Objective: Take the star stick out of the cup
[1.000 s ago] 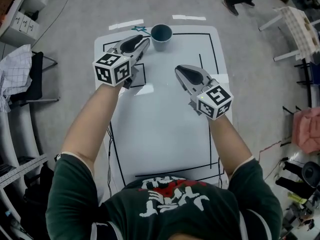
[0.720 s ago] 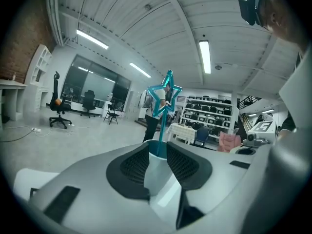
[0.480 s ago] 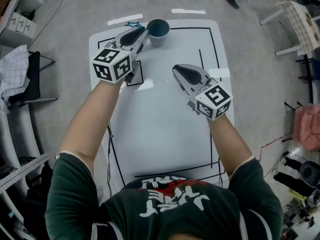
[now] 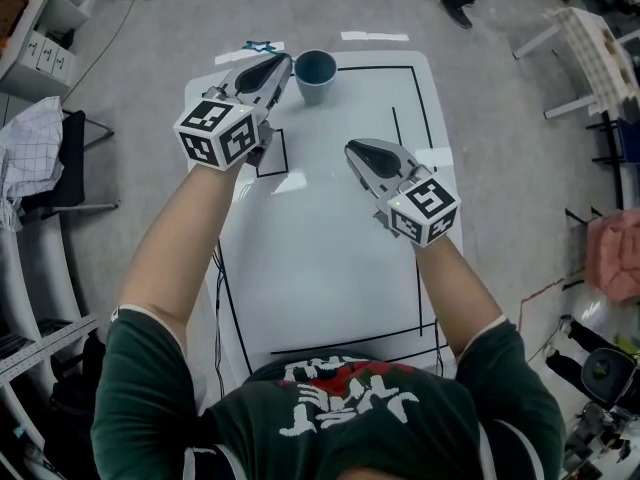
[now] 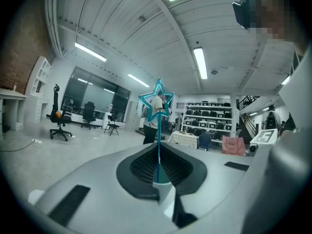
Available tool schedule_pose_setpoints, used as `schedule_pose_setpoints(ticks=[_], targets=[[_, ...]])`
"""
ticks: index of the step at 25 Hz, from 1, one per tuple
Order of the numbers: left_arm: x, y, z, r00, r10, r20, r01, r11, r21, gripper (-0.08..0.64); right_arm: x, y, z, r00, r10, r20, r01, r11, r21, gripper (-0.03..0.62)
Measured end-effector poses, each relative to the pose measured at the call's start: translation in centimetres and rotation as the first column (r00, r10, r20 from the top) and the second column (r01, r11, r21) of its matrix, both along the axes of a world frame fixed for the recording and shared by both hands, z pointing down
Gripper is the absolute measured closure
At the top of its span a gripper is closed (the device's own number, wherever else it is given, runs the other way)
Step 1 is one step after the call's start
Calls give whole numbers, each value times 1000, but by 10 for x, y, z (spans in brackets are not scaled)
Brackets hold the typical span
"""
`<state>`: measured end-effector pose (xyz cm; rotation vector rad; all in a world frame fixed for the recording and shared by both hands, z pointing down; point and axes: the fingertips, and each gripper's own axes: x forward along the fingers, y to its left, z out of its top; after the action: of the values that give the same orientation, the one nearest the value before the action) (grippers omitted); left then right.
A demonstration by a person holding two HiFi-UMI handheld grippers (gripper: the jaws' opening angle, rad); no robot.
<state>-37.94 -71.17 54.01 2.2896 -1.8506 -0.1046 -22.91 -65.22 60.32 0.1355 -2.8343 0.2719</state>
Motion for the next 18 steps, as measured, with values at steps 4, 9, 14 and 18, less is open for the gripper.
schedule_pose_setpoints(ticks=[4,9,14,18], targets=[[-4,11,-37,1000,-1,8,1,1000,31,541,2,8,-20,1000,5,3,-5,1000,19,557],[-4,29,-96,999,-5,40,1,996,89,541,7,18,-56,1000,10,20,-11,998,59,557],[0,54,-155,997,-9,76,-2,990,140,541,15,36,-96,999,15,41,-18,995,95,557],[4,82,-202,994,-15,112,-5,984,178,541,22,57,-128,998,17,59,-25,992,127,557]])
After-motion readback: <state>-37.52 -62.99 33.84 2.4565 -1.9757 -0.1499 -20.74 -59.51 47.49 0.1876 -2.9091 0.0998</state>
